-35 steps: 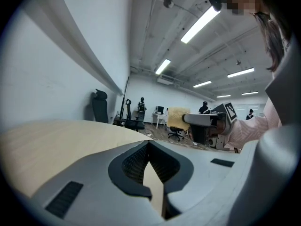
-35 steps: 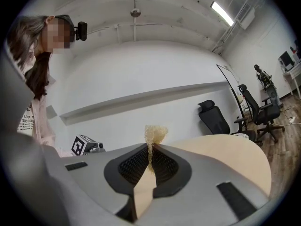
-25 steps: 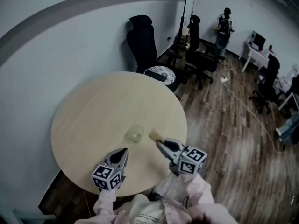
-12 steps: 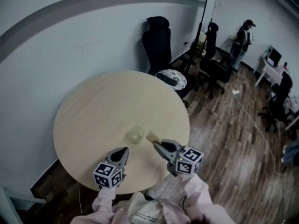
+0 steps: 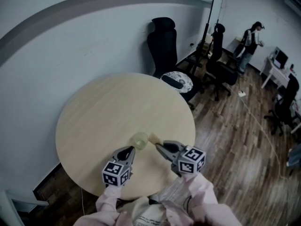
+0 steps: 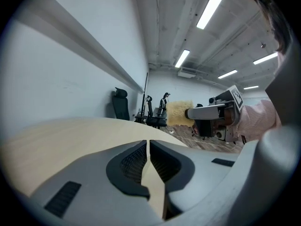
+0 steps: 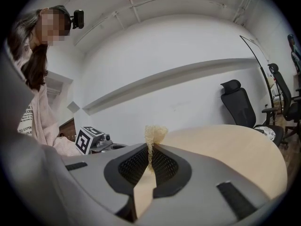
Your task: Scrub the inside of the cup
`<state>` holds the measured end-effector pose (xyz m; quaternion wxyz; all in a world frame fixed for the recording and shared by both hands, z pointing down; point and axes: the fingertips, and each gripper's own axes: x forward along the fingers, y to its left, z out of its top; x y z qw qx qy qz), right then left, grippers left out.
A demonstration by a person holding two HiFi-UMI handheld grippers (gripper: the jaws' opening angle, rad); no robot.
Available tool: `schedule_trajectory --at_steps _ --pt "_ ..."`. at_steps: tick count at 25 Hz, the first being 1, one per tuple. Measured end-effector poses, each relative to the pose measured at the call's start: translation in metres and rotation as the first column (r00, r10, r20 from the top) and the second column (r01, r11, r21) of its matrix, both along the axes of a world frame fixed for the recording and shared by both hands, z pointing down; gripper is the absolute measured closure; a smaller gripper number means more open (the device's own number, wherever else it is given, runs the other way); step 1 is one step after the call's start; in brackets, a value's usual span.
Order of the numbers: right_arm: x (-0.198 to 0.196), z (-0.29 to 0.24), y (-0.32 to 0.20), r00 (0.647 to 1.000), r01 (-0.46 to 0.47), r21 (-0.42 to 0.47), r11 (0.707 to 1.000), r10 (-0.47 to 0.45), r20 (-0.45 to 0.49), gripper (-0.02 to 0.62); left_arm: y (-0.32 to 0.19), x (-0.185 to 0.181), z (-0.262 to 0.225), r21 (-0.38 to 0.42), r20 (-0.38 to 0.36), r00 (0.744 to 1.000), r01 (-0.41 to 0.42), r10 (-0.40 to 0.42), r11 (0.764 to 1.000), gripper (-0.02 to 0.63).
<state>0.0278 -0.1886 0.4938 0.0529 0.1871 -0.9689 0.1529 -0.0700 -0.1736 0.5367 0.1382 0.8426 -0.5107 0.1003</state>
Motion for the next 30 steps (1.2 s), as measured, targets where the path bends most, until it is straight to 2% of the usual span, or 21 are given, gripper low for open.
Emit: schedule_trajectory --at_steps 4,7,17,23,30 --pt "-0.008 0.008 -0.011 0.998 0.027 0.012 1.000 -0.027 -0.055 0.571 -0.014 0.005 0.012 -0.022 0.017 0.999 -0.033 0.033 0.999 0.528" --pt "-0.014 0.014 -0.019 0.995 0.045 0.018 0.999 -0.043 -0.086 0.571 -0.021 0.008 0.022 -0.034 0.029 0.998 -0.051 0.052 0.998 0.506" --pt "-0.030 0.027 -0.042 0.979 0.106 0.032 0.994 -0.098 -0.178 0.571 -0.041 0.011 0.056 -0.088 0.026 0.998 -0.049 0.052 0.995 0.388" --pt "-0.039 0.032 -0.052 0.958 0.163 0.055 0.985 -0.145 -0.248 0.571 -0.053 0.017 0.074 -0.113 0.042 0.997 -0.059 0.064 0.992 0.287" --pt "-0.046 0.044 -0.057 0.916 0.248 0.080 0.966 -0.207 -0.343 0.571 -0.062 0.023 0.086 -0.124 0.030 0.997 -0.070 0.074 0.990 0.245"
